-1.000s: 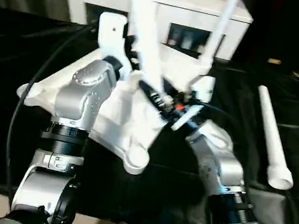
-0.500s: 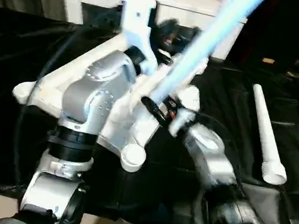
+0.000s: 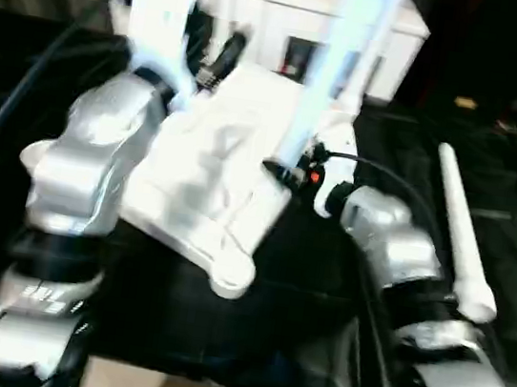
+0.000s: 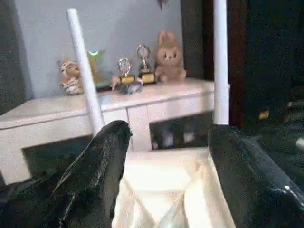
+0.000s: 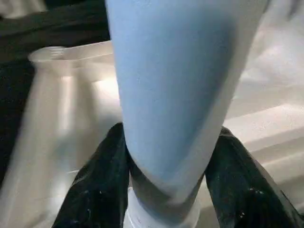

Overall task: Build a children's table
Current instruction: Pick table leg

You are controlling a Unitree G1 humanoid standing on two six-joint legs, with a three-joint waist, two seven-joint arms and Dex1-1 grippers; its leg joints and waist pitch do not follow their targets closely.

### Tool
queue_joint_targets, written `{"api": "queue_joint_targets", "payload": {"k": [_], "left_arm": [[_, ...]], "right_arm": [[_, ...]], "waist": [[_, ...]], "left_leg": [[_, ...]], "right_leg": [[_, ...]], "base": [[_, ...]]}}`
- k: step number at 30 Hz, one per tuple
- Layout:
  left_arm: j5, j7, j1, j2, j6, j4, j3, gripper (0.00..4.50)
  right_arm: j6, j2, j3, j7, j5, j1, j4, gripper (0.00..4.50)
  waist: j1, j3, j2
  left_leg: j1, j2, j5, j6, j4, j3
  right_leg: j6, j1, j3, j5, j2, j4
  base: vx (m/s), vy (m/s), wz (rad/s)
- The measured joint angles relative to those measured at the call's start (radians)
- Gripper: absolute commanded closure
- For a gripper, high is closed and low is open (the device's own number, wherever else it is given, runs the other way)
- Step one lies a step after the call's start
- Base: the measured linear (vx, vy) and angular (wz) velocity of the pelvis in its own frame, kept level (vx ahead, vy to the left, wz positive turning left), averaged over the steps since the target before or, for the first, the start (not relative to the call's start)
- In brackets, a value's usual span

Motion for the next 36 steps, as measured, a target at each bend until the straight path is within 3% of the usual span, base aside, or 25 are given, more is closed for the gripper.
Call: {"api": "queue_joint_targets", "payload": {"k": [2, 4, 5, 11, 14, 21, 28, 36], "left_arm": [[-0.079, -0.063, 0.04, -0.003, 0.015, -0.066, 0.002, 1.43], [-0.14, -0.104, 0.043, -0.014, 0.037, -0.11, 0.001, 1.43], [-0.18, -0.125, 0.041, -0.017, 0.052, -0.142, 0.003, 1.14], [-0.428, -0.2, 0.031, -0.09, 0.166, -0.238, 0.022, 0.8], [-0.483, -0.237, 0.016, -0.094, 0.206, -0.24, 0.009, 0.65], [-0.49, -0.281, -0.024, -0.089, 0.247, -0.223, -0.06, 0.07], [-0.452, -0.246, -0.073, -0.082, 0.247, -0.164, -0.072, 0.07], [-0.447, -0.119, -0.083, -0.083, 0.272, -0.095, 0.039, 0.07]], "right_arm": [[0.129, -0.045, -0.007, 0.072, 0.111, 0.02, -0.12, 2.65], [0.196, -0.068, -0.022, 0.12, 0.171, 0.018, -0.19, 2.65], [0.227, -0.081, -0.033, 0.148, 0.2, 0.014, -0.224, 2.65], [0.372, -0.182, -0.052, 0.25, 0.28, 0.024, -0.332, 2.65], [0.393, -0.201, -0.044, 0.251, 0.296, 0.038, -0.366, 2.65], [0.413, -0.201, -0.038, 0.246, 0.296, 0.04, -0.375, 2.65], [0.428, -0.207, -0.038, 0.215, 0.295, 0.04, -0.375, 2.65], [0.392, -0.2, -0.012, 0.2, 0.263, 0.04, -0.405, 2.65]], "waist": [[0.011, 0.001, -0.001], [0.017, 0.001, -0.002], [0.018, 0.001, -0.003], [0.018, 0.003, -0.013], [0.014, 0.003, -0.017], [0.015, 0.003, -0.018], [0.018, 0.003, -0.017], [0.017, 0.003, -0.016]], "left_leg": [[0.0, 0.0, -0.001, 0.001, 0.0, 0.002], [0.002, 0.0, 0.0, 0.0, 0.0, 0.003], [0.004, 0.001, 0.0, 0.0, 0.0, 0.003], [0.005, 0.003, 0.002, -0.004, 0.0, 0.003], [0.005, 0.003, 0.002, -0.004, 0.0, 0.003], [0.005, 0.003, 0.003, -0.005, 0.0, 0.003], [0.004, 0.003, 0.003, -0.005, 0.0, 0.002], [0.004, 0.004, 0.003, -0.006, 0.0, 0.003]], "right_leg": [[0.0, 0.0, 0.001, 0.0, 0.0, 0.0], [0.0, 0.0, 0.001, 0.0, 0.0, 0.001], [0.0, 0.0, 0.001, 0.0, 0.0, 0.002], [0.006, 0.001, 0.001, -0.003, 0.0, 0.006], [0.007, 0.0, 0.0, -0.002, 0.001, 0.005], [0.007, 0.001, 0.0, -0.002, 0.001, 0.004], [0.002, 0.001, 0.0, 0.001, 0.001, 0.005], [0.003, 0.0, 0.0, 0.001, 0.002, 0.005]], "base": [[0.0, 0.0, 0.0], [0.0, 0.0, 0.0], [0.0, 0.0, 0.0], [0.0, 0.0, 0.0], [0.0, 0.0, 0.0], [0.0, 0.0, 0.0], [0.0, 0.0, 0.0], [0.0, 0.0, 0.0]]}}
